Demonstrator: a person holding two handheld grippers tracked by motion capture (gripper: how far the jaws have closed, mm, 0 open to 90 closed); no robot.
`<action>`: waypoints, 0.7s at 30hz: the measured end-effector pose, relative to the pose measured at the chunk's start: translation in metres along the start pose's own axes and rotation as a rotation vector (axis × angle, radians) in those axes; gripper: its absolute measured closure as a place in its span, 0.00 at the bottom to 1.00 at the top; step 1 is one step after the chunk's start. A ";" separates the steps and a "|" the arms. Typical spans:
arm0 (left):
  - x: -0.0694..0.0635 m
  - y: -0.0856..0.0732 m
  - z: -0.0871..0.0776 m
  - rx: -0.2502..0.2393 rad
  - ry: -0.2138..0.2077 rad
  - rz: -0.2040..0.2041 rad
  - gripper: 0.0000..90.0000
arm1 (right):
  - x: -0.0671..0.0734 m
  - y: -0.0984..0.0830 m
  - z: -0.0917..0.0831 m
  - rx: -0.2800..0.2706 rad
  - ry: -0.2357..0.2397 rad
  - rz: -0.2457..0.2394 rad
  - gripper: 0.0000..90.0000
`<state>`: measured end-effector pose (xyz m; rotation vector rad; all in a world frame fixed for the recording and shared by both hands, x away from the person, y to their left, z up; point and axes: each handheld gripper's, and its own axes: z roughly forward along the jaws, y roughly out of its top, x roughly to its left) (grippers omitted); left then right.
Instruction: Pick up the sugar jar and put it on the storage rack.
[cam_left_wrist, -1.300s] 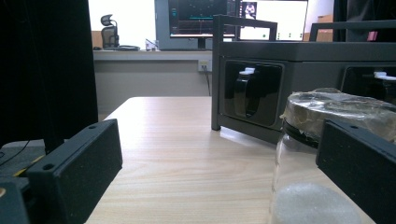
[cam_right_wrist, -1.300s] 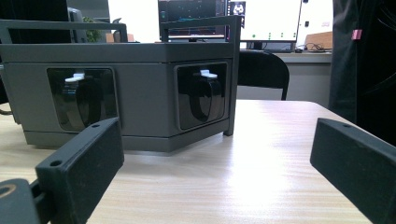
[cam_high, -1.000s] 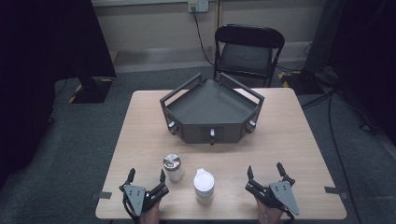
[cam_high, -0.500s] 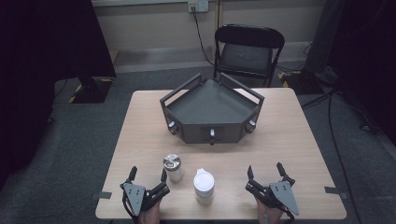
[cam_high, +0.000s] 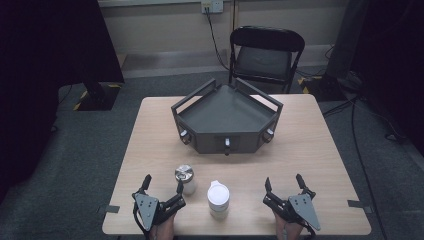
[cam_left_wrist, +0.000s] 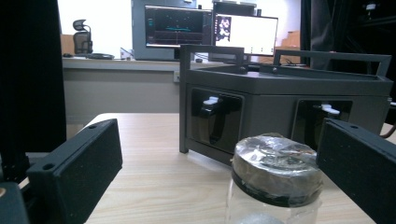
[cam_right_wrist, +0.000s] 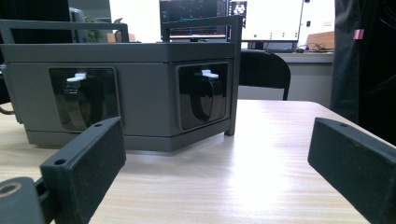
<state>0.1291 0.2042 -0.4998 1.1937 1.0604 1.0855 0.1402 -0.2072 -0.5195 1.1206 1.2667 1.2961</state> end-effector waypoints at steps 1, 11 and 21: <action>0.000 0.001 0.000 -0.003 -0.006 -0.003 0.00 | 0.000 0.000 0.000 0.000 0.000 0.000 0.03; -0.001 0.007 0.011 0.017 -0.076 -0.005 0.00 | 0.000 0.000 0.000 0.000 0.000 0.000 0.03; -0.006 0.006 0.028 0.068 -0.126 -0.002 0.01 | 0.000 0.000 0.000 0.000 -0.002 0.000 0.03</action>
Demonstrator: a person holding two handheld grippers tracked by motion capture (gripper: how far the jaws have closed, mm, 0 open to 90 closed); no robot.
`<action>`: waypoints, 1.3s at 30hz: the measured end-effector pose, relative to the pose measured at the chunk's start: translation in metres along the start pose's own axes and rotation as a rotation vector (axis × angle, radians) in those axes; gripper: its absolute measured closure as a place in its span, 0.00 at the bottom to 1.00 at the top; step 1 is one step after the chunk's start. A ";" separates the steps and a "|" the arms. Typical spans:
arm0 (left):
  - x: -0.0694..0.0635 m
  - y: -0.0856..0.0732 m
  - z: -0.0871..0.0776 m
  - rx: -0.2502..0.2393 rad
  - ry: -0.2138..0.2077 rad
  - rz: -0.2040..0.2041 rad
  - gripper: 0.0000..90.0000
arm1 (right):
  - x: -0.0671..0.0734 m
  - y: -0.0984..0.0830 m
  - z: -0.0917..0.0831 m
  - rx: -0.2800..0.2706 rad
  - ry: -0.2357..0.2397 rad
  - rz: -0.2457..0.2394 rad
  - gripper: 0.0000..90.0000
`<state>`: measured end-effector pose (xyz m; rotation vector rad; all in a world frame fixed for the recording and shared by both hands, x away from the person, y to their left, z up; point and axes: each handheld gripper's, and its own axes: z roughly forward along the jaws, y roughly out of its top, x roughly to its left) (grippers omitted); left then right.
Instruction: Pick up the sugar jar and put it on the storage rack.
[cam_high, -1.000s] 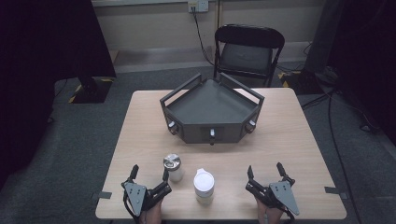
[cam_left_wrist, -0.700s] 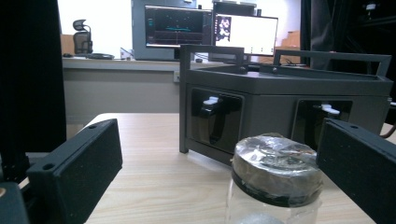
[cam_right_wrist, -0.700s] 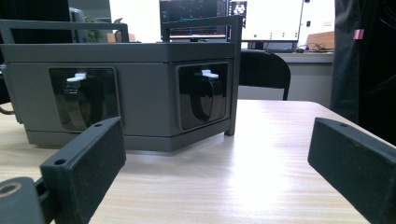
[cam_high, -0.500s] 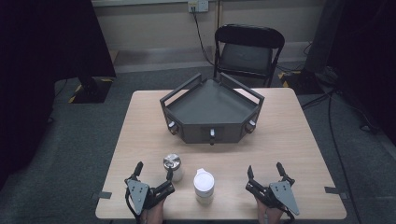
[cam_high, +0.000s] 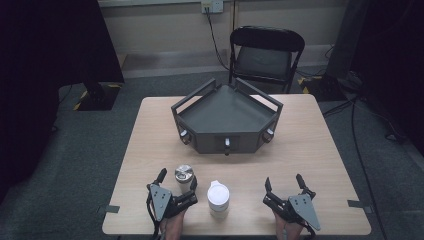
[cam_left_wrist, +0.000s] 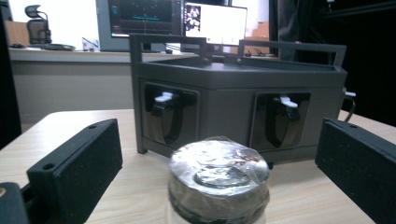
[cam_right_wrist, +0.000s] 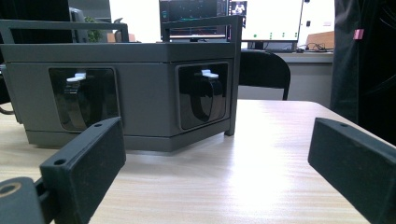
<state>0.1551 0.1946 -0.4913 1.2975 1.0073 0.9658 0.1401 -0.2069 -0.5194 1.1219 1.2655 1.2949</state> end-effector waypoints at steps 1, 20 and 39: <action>0.000 0.001 0.001 0.008 0.000 -0.003 0.02 | 0.000 0.000 0.000 0.000 0.000 0.000 0.03; -0.001 -0.008 0.014 0.061 0.009 -0.020 0.36 | 0.000 0.000 0.000 0.000 0.000 0.000 0.03; -0.004 -0.007 0.014 0.071 0.021 -0.014 0.39 | 0.000 0.000 0.000 0.000 0.000 0.000 0.03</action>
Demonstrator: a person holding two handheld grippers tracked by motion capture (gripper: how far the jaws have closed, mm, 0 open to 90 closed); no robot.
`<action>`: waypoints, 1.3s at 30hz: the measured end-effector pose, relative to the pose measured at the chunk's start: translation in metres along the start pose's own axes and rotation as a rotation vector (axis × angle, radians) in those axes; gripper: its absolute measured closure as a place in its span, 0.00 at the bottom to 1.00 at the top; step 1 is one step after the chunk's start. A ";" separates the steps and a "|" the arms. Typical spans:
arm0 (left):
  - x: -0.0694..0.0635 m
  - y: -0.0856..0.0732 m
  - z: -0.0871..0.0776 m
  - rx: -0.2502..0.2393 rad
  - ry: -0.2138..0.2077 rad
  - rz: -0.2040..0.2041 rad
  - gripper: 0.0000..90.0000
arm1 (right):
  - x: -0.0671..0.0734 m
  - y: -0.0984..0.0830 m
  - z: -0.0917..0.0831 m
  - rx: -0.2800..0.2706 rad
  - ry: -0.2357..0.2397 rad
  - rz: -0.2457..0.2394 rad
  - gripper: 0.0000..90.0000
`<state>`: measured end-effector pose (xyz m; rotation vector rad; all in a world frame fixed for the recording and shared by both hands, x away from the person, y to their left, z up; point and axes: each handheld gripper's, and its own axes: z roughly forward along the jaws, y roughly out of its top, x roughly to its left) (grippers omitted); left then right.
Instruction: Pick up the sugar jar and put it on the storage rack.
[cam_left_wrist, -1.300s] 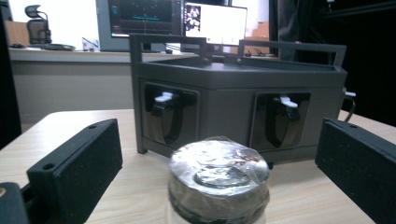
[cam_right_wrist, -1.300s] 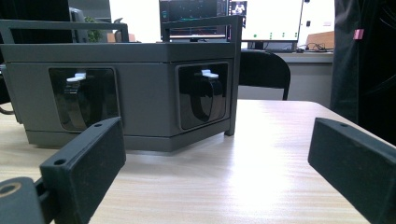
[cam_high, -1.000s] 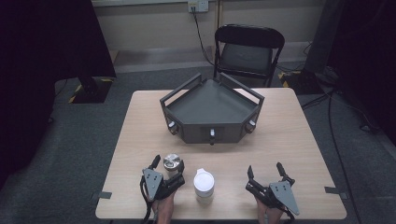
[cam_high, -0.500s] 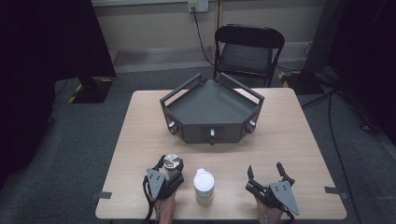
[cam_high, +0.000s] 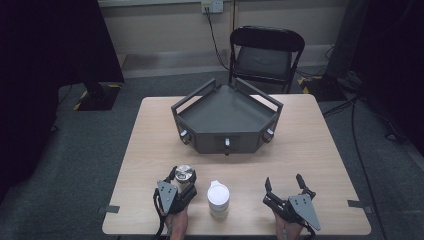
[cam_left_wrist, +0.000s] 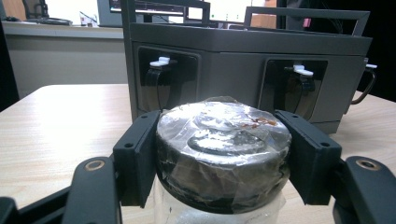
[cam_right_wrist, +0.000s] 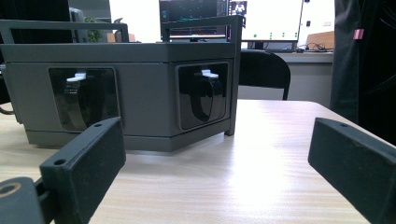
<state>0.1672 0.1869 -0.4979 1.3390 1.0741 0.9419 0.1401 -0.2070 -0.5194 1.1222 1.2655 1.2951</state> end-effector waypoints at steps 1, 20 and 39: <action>0.000 0.000 0.000 -0.001 -0.002 0.001 0.39 | 0.000 0.000 0.000 0.000 0.000 0.000 0.03; 0.004 0.005 -0.006 -0.006 -0.013 -0.018 0.39 | 0.000 0.000 0.000 0.000 0.000 0.000 0.03; 0.010 0.026 -0.011 -0.020 -0.082 0.024 0.39 | 0.000 0.000 0.000 0.000 0.000 0.000 0.03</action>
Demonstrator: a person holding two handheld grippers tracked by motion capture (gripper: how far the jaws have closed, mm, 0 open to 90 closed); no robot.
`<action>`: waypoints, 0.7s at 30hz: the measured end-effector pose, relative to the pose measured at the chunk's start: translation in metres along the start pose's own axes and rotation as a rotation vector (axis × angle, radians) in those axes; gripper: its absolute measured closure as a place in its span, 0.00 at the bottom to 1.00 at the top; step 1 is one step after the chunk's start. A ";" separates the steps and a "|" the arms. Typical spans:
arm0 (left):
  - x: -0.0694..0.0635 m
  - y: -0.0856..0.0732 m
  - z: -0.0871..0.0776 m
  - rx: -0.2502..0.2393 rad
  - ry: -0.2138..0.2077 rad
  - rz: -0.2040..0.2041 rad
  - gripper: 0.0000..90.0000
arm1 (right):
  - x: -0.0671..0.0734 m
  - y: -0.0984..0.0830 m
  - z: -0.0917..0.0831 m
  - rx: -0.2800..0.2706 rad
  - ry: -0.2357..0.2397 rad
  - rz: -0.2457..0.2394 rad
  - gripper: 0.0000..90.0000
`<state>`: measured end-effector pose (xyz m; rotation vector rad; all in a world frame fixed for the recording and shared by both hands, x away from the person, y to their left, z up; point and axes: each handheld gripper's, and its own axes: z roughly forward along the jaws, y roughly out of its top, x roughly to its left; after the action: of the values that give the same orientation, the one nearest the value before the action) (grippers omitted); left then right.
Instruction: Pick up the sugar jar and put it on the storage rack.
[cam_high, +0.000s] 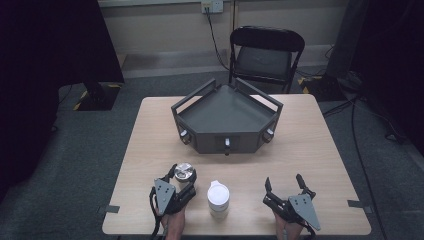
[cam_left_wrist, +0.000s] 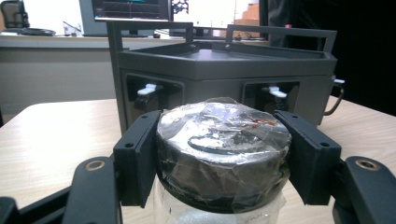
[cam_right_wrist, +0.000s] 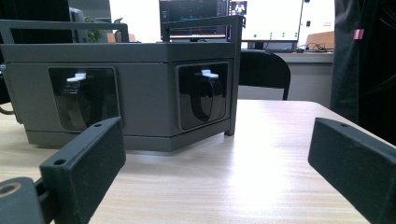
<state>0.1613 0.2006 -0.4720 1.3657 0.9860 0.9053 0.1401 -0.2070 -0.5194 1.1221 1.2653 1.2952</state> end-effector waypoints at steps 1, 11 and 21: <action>0.000 0.001 0.000 0.000 -0.005 0.000 0.39 | 0.000 0.000 0.000 0.000 0.000 0.000 0.03; 0.002 0.011 -0.001 -0.012 -0.047 0.026 0.39 | -0.001 0.000 0.000 0.000 0.004 0.000 0.03; 0.004 0.019 -0.001 -0.022 -0.072 0.021 0.39 | 0.000 0.000 0.000 0.000 0.003 0.000 0.03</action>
<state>0.1625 0.2055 -0.4529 1.3825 0.9059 0.8748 0.1399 -0.2075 -0.5194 1.1210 1.2676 1.2974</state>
